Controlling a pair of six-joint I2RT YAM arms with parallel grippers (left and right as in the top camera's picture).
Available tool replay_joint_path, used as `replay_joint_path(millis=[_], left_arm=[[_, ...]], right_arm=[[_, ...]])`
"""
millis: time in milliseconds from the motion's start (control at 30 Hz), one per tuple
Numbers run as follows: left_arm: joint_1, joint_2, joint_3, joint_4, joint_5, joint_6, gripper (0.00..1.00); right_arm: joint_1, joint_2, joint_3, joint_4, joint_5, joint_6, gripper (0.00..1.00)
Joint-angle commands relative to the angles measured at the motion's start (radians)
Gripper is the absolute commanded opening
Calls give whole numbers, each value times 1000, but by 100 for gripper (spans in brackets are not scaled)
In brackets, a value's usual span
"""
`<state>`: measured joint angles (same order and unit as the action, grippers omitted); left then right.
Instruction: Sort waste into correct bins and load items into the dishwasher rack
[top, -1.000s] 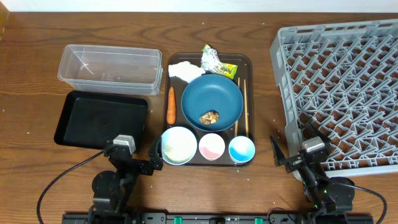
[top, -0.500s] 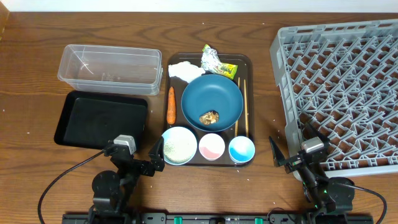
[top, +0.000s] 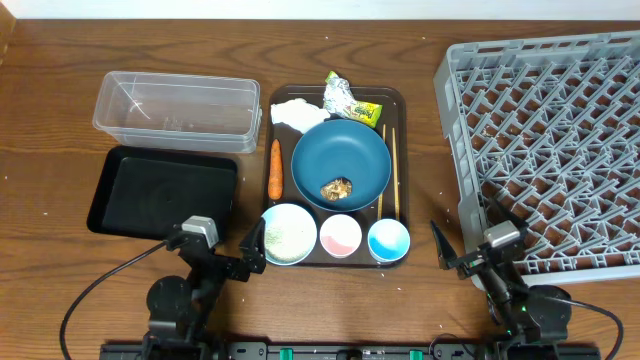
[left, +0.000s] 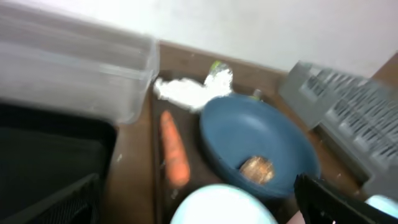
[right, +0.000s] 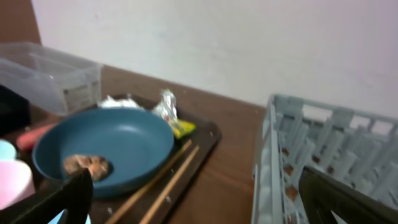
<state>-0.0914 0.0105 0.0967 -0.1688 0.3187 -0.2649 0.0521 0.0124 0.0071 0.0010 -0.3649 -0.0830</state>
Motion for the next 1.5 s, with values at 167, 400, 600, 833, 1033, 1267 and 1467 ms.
replay_joint_path(millis=[167, 400, 600, 833, 1033, 1267, 1467], left_arm=[[5, 9, 143, 152, 47, 10, 98], [5, 298, 499, -109, 48, 10, 98], [4, 705, 921, -547, 97, 9, 98], [-49, 1071, 1198, -875, 126, 10, 98], [-59, 1218, 1197, -886, 344, -88, 98], [-270, 1321, 1186, -1007, -52, -55, 98], [-477, 1384, 1105, -919, -195, -100, 97]], right_arm=[[7, -2, 127, 74, -103, 149, 99], [7, 174, 489, -251, -19, 108, 99], [7, 505, 811, -616, -20, 112, 99], [7, 866, 1057, -807, -114, 112, 99], [3, 992, 1059, -813, -128, 202, 99], [-72, 1048, 1059, -899, 82, 357, 99], [-146, 1046, 1059, -978, 88, 356, 99]])
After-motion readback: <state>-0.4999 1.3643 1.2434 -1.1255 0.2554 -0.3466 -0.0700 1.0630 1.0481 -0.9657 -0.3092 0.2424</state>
